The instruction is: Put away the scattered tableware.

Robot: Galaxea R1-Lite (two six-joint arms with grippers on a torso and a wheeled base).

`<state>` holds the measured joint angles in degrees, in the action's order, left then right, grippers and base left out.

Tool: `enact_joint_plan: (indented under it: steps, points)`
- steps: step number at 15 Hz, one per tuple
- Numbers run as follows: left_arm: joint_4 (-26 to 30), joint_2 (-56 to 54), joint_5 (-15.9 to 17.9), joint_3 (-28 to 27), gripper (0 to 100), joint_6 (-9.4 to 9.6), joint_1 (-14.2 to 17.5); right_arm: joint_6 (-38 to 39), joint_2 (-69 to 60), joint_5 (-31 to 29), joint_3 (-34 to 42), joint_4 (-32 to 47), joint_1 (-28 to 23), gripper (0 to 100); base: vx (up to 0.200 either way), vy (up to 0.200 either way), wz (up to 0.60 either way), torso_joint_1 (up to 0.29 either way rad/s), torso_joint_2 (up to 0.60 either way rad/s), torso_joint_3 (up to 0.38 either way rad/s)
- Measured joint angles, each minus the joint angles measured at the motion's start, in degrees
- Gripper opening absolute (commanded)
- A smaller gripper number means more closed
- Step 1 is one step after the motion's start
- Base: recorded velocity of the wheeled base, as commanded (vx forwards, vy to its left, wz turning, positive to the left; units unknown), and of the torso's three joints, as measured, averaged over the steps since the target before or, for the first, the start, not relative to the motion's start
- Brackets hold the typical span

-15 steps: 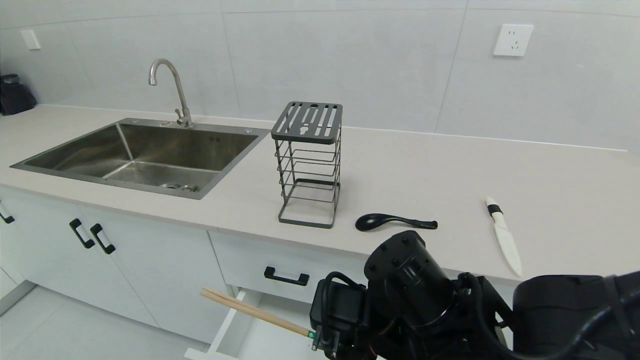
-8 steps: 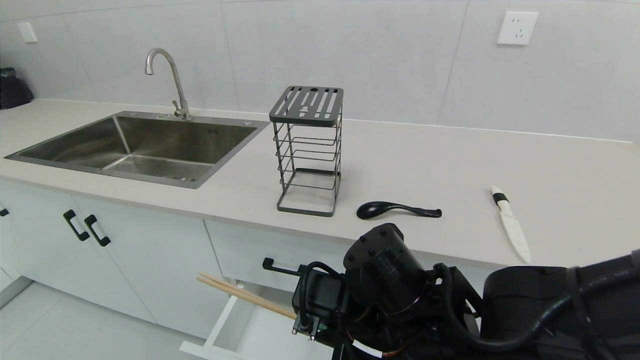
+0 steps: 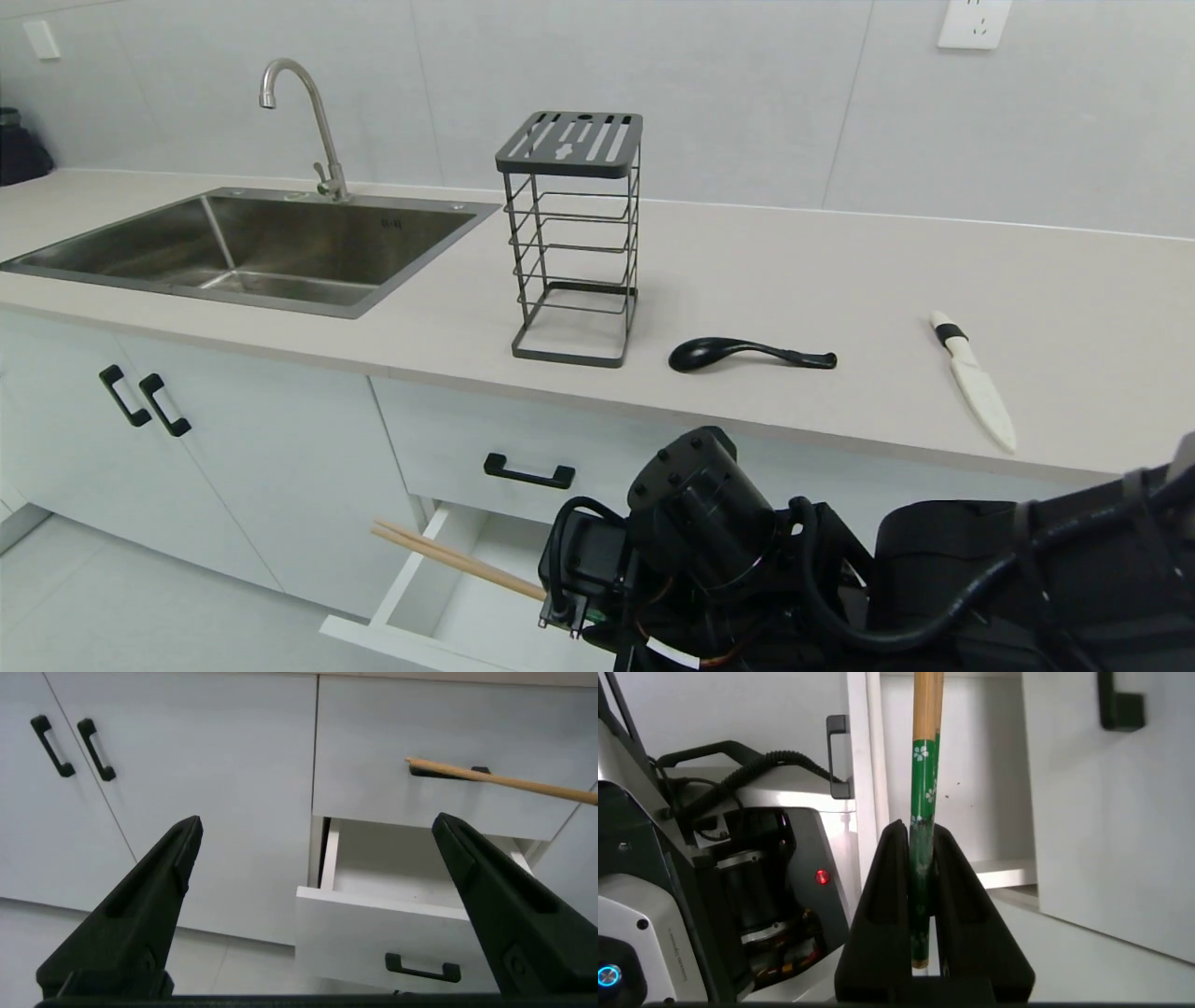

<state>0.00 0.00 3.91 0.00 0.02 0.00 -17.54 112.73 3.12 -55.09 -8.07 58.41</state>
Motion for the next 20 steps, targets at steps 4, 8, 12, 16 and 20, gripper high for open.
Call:
enact_joint_plan:
  steps: [4,8,12,16,20]
  points:
    - [0.07,0.00,-0.04,0.00,100,-0.02,0.00,0.00,0.54,0.00,0.00,-0.02,-0.28,0,0.000,0.000,0.00,-0.140,0.26,0.120]
    - [0.00,0.00,0.00,0.00,100,-0.02,0.00,-0.09,1.19,-0.06,-0.11,-0.09,-0.55,0,0.000,0.000,0.00,-0.020,0.03,0.010]
    - [0.00,0.00,-0.01,0.00,100,0.00,0.00,-0.09,2.07,-0.06,-0.22,-0.27,-0.99,0,0.000,0.000,0.00,-0.099,0.13,0.066]
    - [0.05,0.00,-0.01,0.00,100,-0.02,0.00,-0.11,2.79,-0.26,-0.26,-0.22,-1.22,0,0.000,0.000,0.00,-0.217,0.33,0.123]
    - [0.00,0.00,-0.01,0.00,100,-0.02,0.00,-0.05,3.56,-0.59,-0.83,-0.29,-1.77,0,0.000,0.000,0.00,-0.052,0.14,0.069]
